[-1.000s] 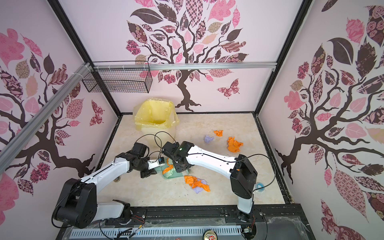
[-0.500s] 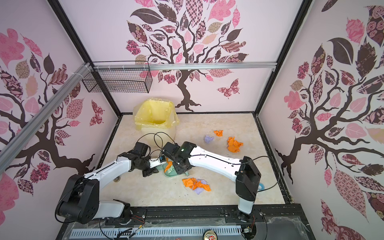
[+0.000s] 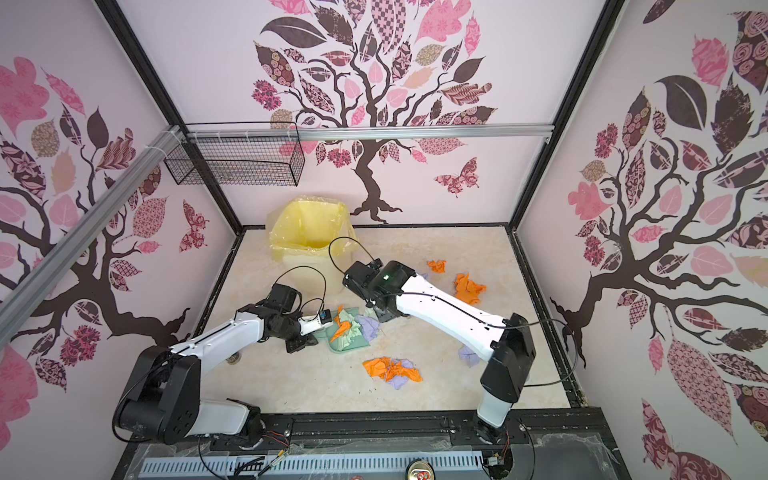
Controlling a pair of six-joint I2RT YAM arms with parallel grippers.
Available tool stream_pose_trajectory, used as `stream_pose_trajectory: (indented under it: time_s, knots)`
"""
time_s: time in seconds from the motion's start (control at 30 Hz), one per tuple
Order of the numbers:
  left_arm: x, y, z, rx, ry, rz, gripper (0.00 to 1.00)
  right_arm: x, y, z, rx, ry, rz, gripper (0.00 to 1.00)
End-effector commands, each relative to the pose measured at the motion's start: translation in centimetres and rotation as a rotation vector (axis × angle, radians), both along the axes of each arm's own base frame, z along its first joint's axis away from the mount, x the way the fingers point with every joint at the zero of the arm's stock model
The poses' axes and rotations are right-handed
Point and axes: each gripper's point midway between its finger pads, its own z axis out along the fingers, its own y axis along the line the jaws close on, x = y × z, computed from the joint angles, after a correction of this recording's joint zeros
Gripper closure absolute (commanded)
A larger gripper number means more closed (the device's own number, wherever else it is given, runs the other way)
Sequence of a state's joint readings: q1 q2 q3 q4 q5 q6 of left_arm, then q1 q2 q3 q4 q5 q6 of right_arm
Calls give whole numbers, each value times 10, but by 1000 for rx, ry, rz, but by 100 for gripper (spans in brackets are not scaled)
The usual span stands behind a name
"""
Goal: Sweep away the paper scraps from the table
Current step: 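Lift the brush with the right gripper and move it back over the scraps, then sweep more scraps with the brush into the dustpan held by the left gripper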
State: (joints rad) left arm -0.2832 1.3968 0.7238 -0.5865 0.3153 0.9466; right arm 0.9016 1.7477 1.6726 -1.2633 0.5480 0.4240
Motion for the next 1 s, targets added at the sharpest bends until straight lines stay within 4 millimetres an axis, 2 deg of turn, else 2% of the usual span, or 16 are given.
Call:
stream_pose_trajectory:
  time_s: [0.0, 0.23, 0.37, 0.5, 0.73, 0.97]
  knots:
    - [7, -2, 8, 2, -26, 3, 100, 23, -14, -15, -202, -2, 16, 100]
    - [6, -2, 10, -5, -26, 9, 100, 45, 15, -46, -252, 65, 85, 100]
    - [6, -2, 12, -10, -28, 13, 100, 36, 32, -64, -246, 129, 136, 100]
    - [8, -3, 12, -17, -31, 16, 100, 11, 65, -75, -87, 196, 206, 100]
    - [8, -5, 12, -26, -26, 16, 100, -26, 89, -68, 101, 238, 250, 100]
    - [9, -7, 11, -37, -21, 20, 100, -45, 104, -48, 311, 233, 246, 100]
